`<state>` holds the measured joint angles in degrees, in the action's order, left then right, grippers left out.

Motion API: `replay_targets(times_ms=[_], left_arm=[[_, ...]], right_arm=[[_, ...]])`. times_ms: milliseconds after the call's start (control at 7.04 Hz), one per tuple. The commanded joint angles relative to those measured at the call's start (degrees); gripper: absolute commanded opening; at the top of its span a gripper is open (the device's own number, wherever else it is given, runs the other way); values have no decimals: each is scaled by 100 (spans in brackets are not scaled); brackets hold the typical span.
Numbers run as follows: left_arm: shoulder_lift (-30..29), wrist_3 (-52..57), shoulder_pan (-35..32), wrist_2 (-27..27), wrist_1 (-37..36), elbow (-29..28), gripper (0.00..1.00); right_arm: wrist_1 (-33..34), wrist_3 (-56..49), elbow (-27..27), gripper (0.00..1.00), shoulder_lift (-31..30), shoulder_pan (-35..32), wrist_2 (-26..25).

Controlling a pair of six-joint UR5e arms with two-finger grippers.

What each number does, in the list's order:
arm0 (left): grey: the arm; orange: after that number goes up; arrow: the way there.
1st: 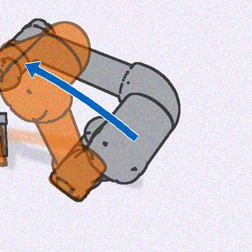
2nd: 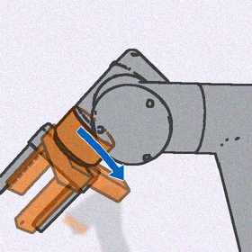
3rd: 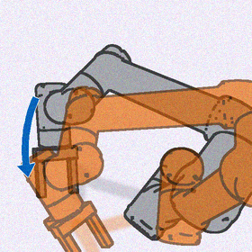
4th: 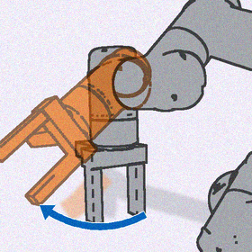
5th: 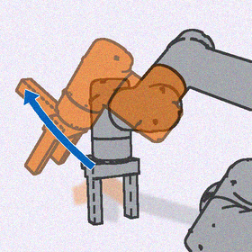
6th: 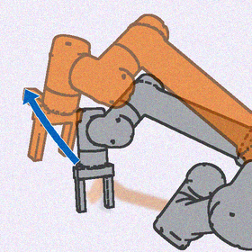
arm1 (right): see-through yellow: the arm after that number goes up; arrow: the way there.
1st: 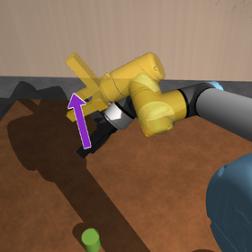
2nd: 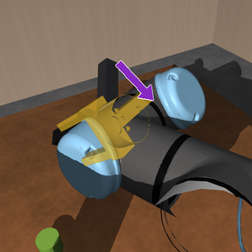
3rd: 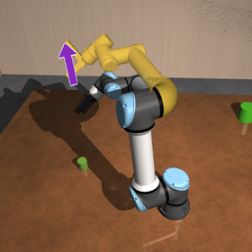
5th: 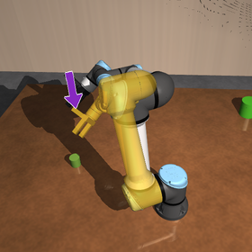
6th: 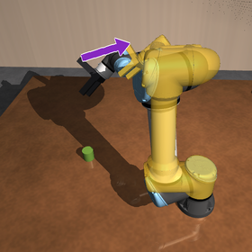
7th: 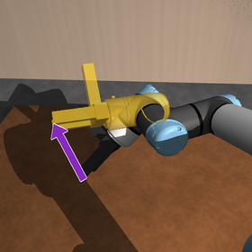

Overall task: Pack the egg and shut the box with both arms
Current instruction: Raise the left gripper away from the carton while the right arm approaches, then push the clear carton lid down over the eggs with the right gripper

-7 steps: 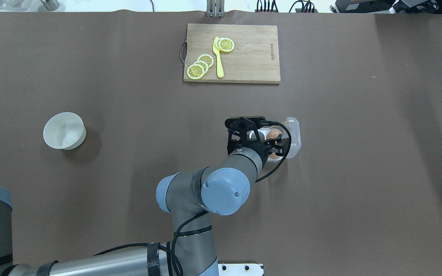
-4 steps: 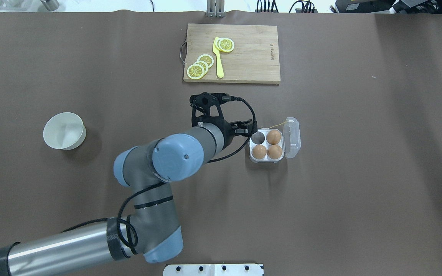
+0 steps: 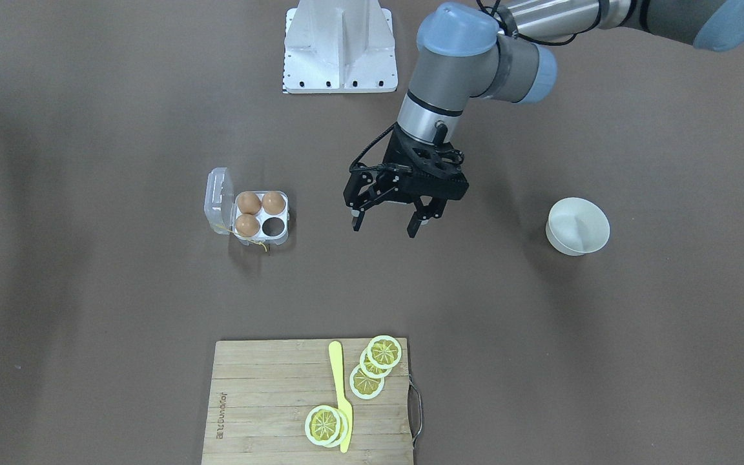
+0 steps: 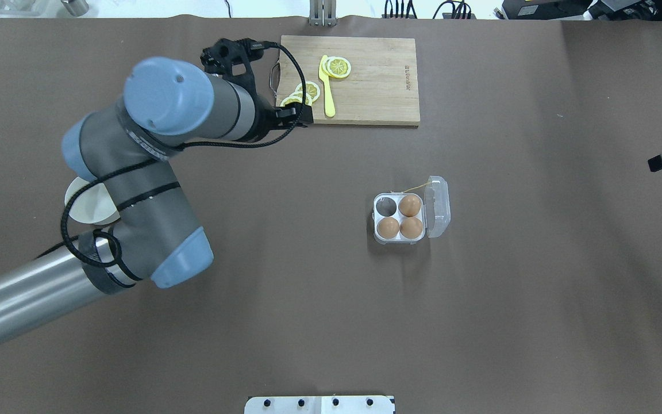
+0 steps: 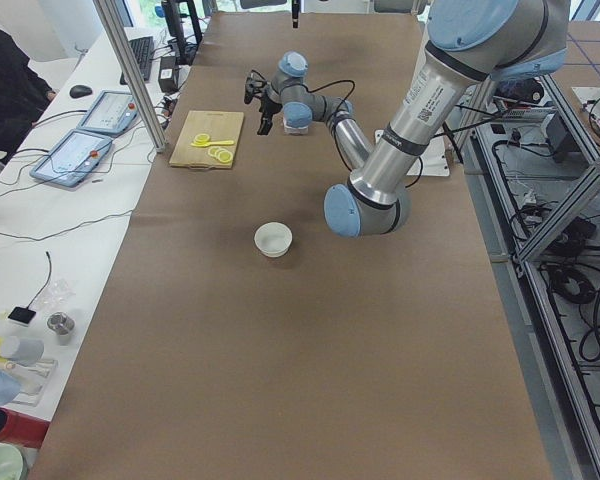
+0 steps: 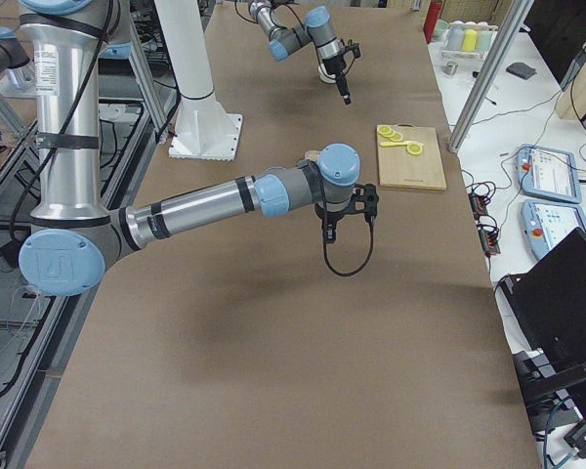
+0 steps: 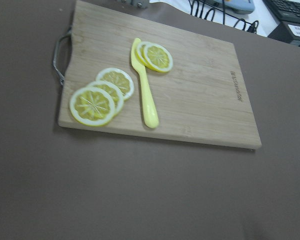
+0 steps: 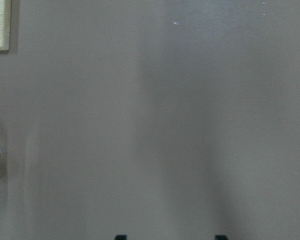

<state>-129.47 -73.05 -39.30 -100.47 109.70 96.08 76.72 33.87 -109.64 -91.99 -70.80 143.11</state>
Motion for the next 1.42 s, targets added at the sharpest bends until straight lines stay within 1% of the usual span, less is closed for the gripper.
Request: replay_targets(times_ms=[0,142,284,568,852,994,1136,1278], left_arm=[[203,405,-507,-455,-204,244,97],[264,405,-509,-447,-204,262,97],[274,405,-517,-447,-204,288,97],[291,414,-578,-447,-204,288,97],[300,414,-579,-447,-204,288,97],[300,414,-614,-455,-204,288,97],[457,405,-605,-447,-152,288,97],[476,405,-605,-447,-151,315,97]], right_arm=[[-2466,2474,457,0,119,1544,-1191],[-3226,3032,1079,0,529,1812,-1232],[-3582,3595,1407,0,933,2015,-1207],[-3594,4529,1384,0,1480,2437,-1206],[-3533,4532,1463,0,1596,2771,-1276],[-3515,4584,1681,0,1962,2834,-1294],[-3185,4794,1709,0,2314,2852,-1268],[-2807,4805,1675,0,2561,2852,-1259]])
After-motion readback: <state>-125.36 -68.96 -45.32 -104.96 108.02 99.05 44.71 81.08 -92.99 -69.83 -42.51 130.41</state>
